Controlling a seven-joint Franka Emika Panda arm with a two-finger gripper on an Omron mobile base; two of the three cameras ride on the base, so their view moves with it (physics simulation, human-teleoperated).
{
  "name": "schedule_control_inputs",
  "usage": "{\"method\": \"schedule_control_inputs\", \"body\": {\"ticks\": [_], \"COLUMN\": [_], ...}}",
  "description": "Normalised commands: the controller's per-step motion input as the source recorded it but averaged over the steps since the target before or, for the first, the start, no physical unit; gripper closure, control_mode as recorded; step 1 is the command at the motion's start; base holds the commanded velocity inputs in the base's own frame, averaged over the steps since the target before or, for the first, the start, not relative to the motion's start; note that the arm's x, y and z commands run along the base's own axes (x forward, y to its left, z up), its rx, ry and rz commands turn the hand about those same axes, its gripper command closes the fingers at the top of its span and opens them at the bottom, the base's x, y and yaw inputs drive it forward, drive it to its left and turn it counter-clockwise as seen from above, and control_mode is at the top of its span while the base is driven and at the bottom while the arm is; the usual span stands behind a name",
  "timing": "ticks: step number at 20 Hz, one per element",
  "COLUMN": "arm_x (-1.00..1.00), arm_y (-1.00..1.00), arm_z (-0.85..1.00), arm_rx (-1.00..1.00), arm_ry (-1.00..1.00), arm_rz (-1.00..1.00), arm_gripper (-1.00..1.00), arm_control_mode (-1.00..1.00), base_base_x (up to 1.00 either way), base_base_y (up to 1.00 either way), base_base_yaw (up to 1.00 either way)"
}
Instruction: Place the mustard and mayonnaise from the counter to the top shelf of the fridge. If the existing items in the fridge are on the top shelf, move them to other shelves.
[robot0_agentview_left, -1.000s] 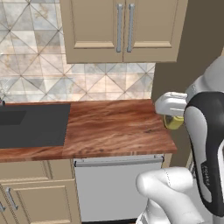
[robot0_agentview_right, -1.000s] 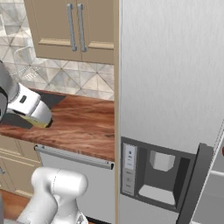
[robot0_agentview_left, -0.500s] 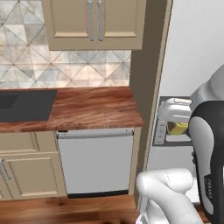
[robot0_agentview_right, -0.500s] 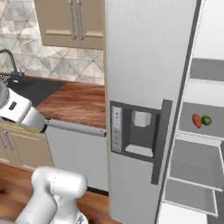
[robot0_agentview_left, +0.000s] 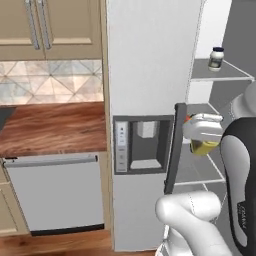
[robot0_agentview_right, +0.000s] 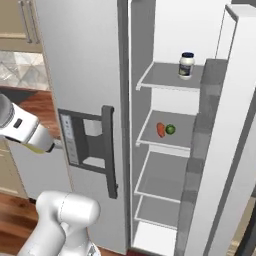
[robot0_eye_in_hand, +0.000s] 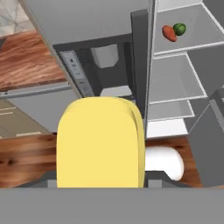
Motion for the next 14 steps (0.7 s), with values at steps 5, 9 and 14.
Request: {"method": "schedule_control_inputs", "body": {"ticks": [5, 9, 14], "arm_x": [0.00, 0.00, 0.00], "arm_y": [0.00, 0.00, 0.00], "arm_z": [0.00, 0.00, 0.00], "arm_rx": [0.00, 0.00, 0.00], "arm_ry": [0.00, 0.00, 0.00], "arm_rz": [0.00, 0.00, 0.00], "arm_gripper": [1.00, 1.00, 1.00], "arm_control_mode": [1.00, 1.00, 1.00], "base_base_x": [0.13, 0.11, 0.16], "base_base_y": [-0.58, -0.61, -0.58], "base_base_yaw": [0.00, 0.00, 0.00]}}
